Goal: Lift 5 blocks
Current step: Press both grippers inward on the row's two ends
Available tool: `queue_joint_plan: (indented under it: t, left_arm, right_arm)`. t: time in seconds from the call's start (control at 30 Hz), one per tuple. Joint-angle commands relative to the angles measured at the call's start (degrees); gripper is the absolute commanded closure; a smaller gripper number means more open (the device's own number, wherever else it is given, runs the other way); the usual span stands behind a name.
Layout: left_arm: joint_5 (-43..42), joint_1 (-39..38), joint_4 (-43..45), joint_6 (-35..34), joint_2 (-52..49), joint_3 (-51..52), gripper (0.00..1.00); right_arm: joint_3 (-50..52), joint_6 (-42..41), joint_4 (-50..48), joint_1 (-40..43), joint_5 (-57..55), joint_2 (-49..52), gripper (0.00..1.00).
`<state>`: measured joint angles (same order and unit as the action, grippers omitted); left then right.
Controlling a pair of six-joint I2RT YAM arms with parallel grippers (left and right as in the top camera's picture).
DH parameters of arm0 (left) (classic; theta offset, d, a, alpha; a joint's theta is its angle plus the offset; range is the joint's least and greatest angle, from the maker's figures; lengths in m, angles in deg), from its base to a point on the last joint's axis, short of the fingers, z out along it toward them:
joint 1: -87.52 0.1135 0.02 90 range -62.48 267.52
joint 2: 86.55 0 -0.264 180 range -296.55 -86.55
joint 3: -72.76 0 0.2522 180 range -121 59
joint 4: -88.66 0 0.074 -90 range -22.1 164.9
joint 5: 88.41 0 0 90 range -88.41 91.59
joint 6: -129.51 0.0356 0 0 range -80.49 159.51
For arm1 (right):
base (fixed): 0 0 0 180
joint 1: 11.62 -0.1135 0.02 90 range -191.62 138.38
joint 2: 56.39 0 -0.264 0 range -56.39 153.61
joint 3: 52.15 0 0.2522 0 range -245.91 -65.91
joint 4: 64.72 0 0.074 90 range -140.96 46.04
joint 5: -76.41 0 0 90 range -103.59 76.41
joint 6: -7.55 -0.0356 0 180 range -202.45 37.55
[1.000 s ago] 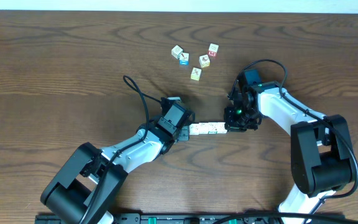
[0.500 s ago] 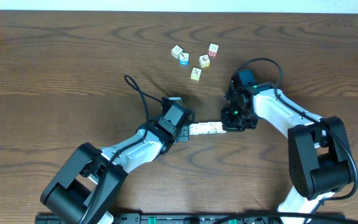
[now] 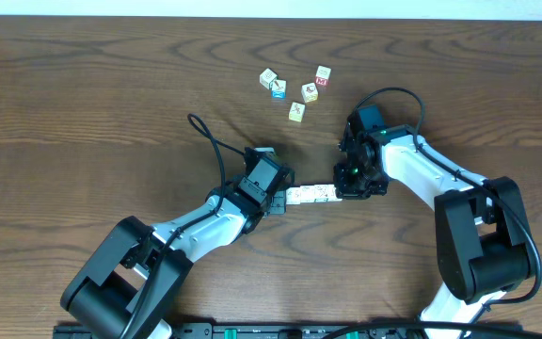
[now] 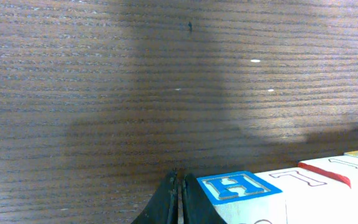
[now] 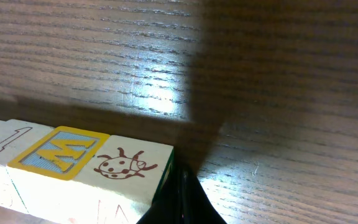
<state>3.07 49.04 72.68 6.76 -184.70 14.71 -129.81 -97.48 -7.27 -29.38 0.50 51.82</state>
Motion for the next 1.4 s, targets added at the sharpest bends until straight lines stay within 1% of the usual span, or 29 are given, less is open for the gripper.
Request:
queue_joint_plan:
  t: [0.0,0.47,0.93,1.37]
  left_arm:
    - [-10.6,-3.4,-0.1,-0.3,-1.7,0.0,0.93]
    - [-11.4,-3.4,-0.1,-0.5,-1.1,-0.9,0.93]
    - [-11.4,-3.4,-0.2,-0.5,1.7,-1.0,0.93]
    - [-11.4,-3.4,-0.1,-0.5,2.2,-1.3,0.93]
  right_arm:
    - [0.9,1.2,-1.5,-4.1,13.6,1.9,0.99]
    - [0.9,1.4,-1.2,-4.1,11.6,-2.6,0.99]
    - [0.9,1.4,-0.4,-4.5,11.7,-3.0,0.99]
    - [0.9,1.4,0.2,-4.5,10.6,-6.6,0.99]
